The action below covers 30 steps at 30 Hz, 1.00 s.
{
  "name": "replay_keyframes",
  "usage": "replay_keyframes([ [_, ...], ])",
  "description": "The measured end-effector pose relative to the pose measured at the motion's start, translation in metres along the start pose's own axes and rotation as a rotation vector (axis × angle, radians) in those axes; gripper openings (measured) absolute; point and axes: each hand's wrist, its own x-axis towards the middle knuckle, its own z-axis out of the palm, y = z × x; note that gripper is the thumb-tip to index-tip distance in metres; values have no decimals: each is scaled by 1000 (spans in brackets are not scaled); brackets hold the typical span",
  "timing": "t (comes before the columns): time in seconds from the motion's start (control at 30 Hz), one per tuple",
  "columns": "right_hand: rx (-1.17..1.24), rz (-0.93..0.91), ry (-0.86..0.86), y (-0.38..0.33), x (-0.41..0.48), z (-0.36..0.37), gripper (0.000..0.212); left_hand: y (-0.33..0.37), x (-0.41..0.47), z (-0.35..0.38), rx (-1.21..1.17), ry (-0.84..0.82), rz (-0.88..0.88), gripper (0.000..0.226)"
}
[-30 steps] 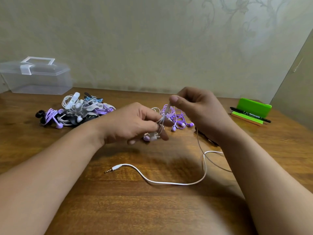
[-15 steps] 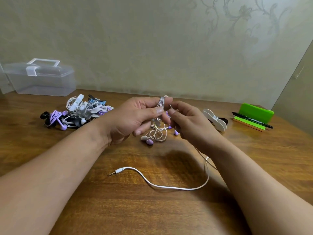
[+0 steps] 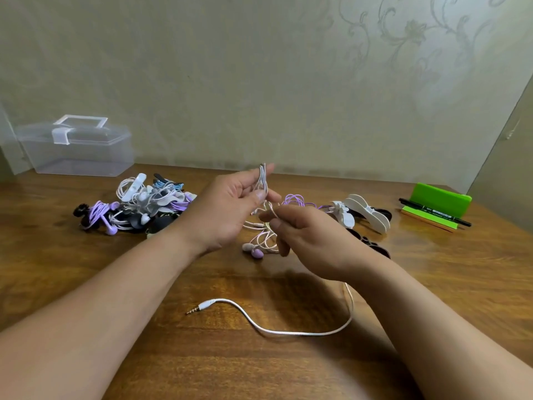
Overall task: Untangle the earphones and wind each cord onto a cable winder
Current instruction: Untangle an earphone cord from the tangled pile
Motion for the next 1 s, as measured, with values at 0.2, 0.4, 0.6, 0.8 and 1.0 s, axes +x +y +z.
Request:
replay_keyframes([
  [0.2, -120, -115, 190, -4, -4, -16, 25, -13, -5, -1, 310, -188, -26, 40],
  [0.4, 147, -81, 398, 4, -5, -42, 17, 2, -9, 1, 253, -412, -90, 38],
  [0.6, 716, -8, 209, 17, 0, -42, 16, 23, -16, 4, -43, -475, -12, 32],
  [0.8, 658, -8, -54, 17, 2, -14, 22, 23, -11, -4, -409, -367, -26, 44],
  [1.0, 76, -55, 53, 7, 0, -6, 21, 9, -1, -13, -209, -80, -75, 40],
])
